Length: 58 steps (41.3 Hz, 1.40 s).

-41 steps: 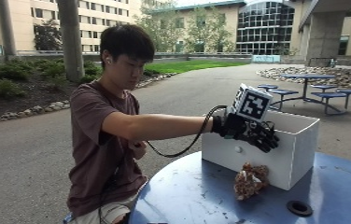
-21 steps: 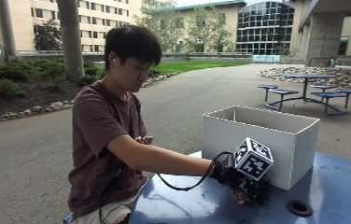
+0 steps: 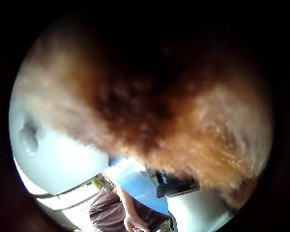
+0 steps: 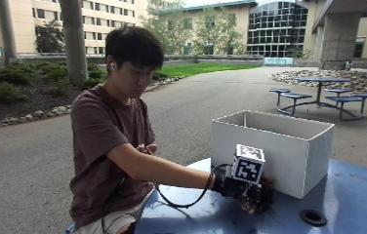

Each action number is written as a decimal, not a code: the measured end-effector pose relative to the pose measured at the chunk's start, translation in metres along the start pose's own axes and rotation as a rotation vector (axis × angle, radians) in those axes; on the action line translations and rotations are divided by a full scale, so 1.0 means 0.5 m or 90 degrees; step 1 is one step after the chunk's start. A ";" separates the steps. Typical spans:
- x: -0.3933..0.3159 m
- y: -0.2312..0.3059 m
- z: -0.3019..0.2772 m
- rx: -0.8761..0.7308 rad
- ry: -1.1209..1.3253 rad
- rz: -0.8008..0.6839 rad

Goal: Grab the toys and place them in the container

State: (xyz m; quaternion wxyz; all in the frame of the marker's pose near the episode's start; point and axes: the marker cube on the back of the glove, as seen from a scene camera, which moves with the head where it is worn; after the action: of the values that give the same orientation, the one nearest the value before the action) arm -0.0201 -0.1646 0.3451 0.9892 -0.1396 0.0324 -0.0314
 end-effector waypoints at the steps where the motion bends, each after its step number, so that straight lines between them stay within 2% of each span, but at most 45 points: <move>1: 0.000 0.001 0.002 0.009 0.003 0.000; 22: 0.000 -0.031 -0.005 0.153 -0.037 -0.050; 32: -0.006 -0.047 -0.015 0.280 -0.039 -0.059; 48: 0.026 -0.037 -0.066 0.156 -0.076 -0.034; 58: 0.029 0.016 -0.198 0.152 -0.033 -0.046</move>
State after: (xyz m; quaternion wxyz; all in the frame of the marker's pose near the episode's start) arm -0.0123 -0.1850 0.2470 0.9975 -0.0228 -0.0022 -0.0666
